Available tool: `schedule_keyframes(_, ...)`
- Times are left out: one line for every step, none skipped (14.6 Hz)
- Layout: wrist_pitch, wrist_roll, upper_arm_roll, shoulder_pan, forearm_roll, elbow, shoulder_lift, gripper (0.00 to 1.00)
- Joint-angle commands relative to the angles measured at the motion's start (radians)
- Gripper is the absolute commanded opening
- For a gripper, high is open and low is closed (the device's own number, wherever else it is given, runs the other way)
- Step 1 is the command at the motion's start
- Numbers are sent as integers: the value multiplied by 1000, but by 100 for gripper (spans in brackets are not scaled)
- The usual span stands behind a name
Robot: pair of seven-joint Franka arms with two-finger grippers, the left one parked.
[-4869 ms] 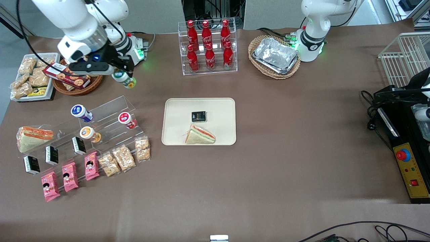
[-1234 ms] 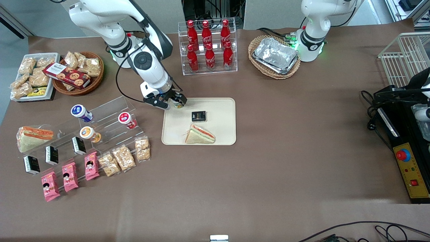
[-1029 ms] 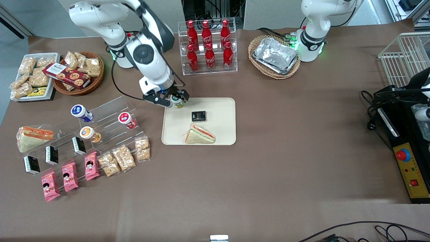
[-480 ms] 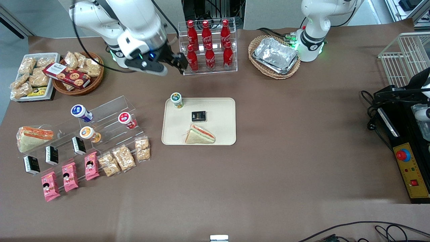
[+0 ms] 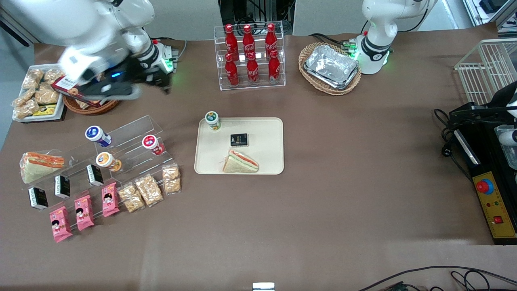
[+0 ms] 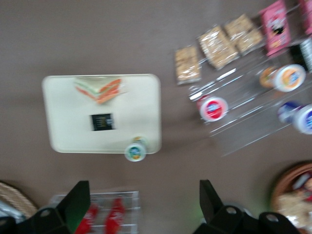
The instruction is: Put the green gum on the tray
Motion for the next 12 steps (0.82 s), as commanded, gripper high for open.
schedule_keyframes(-52,-265,-12,-127,-59,16,-2,100)
schedule_keyframes(-50,-320,-7,-170,-59,15,-1,100)
schedule_keyframes(-48,-383,-9,-213,-60,15,2,100)
schedule_keyframes(-44,-464,-16,-242,-62,15,4,100)
schedule_keyframes(-39,-529,-38,-251,-75,15,10,100)
schedule_keyframes(-30,-540,-70,-245,-95,15,17,100)
schedule_keyframes(-18,-545,-87,-245,-105,15,33,100)
schedule_keyframes(-6,-548,-104,-247,-105,18,45,100)
schedule_keyframes(-2,-539,-119,-247,-105,22,56,100)
schedule_keyframes(-2,-537,-121,-250,-105,22,62,100)
schedule_keyframes(-1,-537,-122,-251,-105,24,70,100)
schedule_keyframes(-1,-537,-122,-251,-106,26,73,100)
